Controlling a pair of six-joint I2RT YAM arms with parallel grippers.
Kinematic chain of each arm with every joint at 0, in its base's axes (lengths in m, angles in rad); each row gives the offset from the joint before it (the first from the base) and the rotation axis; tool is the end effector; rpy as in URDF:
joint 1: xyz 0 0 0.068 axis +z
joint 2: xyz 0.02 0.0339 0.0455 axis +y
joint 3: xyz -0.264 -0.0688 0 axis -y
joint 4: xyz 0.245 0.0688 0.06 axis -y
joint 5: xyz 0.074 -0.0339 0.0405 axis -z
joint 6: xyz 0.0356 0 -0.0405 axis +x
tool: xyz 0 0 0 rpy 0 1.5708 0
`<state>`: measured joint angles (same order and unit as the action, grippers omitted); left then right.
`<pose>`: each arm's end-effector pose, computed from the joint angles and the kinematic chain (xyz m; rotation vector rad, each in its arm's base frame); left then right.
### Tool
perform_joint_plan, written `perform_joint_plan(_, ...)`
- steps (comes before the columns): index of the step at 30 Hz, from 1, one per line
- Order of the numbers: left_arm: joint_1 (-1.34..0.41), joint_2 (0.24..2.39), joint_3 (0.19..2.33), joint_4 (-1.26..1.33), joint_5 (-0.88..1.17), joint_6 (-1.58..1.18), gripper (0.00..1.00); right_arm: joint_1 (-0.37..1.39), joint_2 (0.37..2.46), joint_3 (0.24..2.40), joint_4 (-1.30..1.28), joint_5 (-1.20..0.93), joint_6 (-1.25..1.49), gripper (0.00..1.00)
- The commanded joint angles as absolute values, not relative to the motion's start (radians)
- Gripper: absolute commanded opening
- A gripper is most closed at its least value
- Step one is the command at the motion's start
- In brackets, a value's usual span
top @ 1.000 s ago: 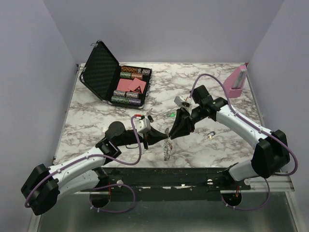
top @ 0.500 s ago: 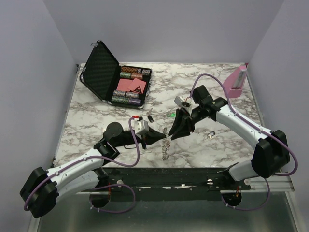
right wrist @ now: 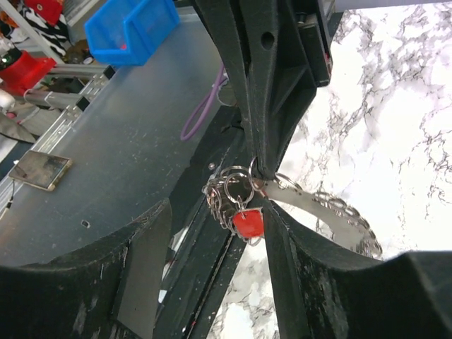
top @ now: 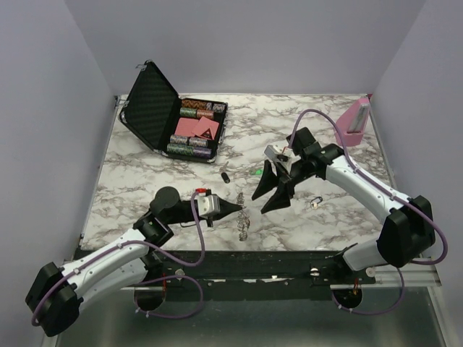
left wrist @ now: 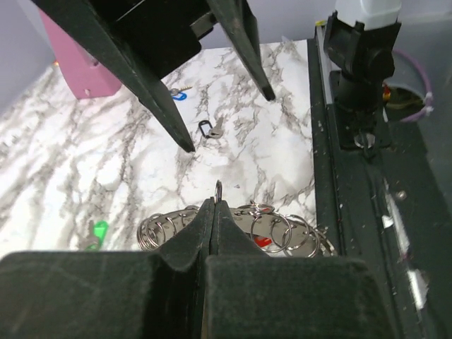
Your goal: Put the keys on the keyring
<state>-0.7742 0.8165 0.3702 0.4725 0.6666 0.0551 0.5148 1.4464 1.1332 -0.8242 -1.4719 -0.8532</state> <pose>0.1191 -0.1472 0.2569 1.1349 1.2034 -1.0681 0.2188 0.1644 0.2867 -1.5361 1.2678 1.6713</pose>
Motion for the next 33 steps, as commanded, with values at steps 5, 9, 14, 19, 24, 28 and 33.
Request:
perform_joint_plan(5, -0.790, 0.693, 0.396, 0.279, 0.709, 0.466, 0.00, 0.499, 1.427, 1.161, -0.905, -1.546, -0.950, 0.64)
perform_joint_plan(9, -0.810, 0.689, 0.422, 0.195, 0.654, 0.566, 0.00, 0.486, 1.425, 1.157, -0.907, -1.539, -0.963, 0.64)
perform_joint_plan(14, -0.824, 0.683, 0.422, 0.195, 0.611, 0.578, 0.00, 0.485, 1.425, 1.140, -0.904, -1.546, -0.986, 0.64)
perform_joint_plan(19, -0.822, 0.757, 0.492, 0.215, 0.556, 0.181, 0.00, 0.485, 1.428, 1.126, -0.966, -1.536, -1.116, 0.65)
perform_joint_plan(24, -0.815, 0.773, 0.427, 0.429, 0.549, -0.174, 0.00, 0.485, 1.430, 1.120, -0.973, -1.555, -1.134, 0.65)
perform_joint_plan(28, -0.815, 0.779, 0.325, 0.690, 0.503, -0.392, 0.00, 0.485, 1.427, 1.124, -0.973, -1.557, -1.132, 0.65)
perform_joint_plan(33, -0.815, 0.804, 0.296, 0.790, 0.476, -0.485, 0.00, 0.485, 1.425, 1.121, -0.939, -1.563, -1.088, 0.65)
